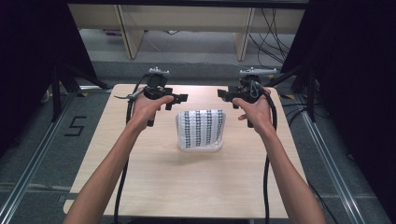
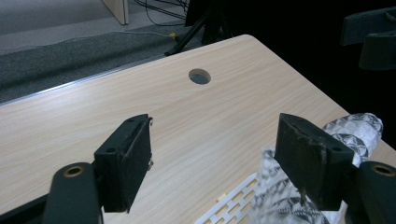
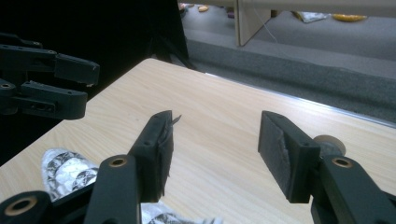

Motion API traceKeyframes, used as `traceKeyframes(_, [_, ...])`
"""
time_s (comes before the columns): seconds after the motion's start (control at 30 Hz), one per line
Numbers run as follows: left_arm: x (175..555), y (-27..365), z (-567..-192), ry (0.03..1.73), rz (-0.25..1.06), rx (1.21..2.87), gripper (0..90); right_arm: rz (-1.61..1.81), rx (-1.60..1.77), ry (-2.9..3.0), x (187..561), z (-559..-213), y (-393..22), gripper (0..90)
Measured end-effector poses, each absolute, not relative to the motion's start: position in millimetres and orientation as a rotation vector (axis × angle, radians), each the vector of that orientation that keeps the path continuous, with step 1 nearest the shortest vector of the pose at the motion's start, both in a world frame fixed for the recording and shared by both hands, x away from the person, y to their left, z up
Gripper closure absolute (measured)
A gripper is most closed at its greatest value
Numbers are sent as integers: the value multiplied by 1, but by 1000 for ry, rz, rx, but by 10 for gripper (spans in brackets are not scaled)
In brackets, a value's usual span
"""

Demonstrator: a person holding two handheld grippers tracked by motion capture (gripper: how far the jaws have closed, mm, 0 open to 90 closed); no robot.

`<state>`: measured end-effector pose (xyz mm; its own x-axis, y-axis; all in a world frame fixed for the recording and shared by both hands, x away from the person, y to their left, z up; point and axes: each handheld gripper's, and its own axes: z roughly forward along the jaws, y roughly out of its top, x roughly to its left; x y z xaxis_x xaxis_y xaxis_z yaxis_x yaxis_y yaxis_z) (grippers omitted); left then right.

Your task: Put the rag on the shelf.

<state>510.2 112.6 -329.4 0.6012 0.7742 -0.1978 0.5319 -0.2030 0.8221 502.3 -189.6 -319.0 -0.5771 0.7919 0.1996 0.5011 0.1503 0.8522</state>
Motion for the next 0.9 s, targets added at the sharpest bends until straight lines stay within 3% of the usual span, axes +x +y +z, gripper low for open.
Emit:
traceKeyframes(0.73, [469, 125, -332, 990, 357, 1889, 251, 1416, 1167, 2177, 468, -314, -190, 429])
traceKeyframes(0.9, [459, 125, -330, 966, 363, 1889, 233, 1423, 1137, 2181, 463, -314, -190, 384])
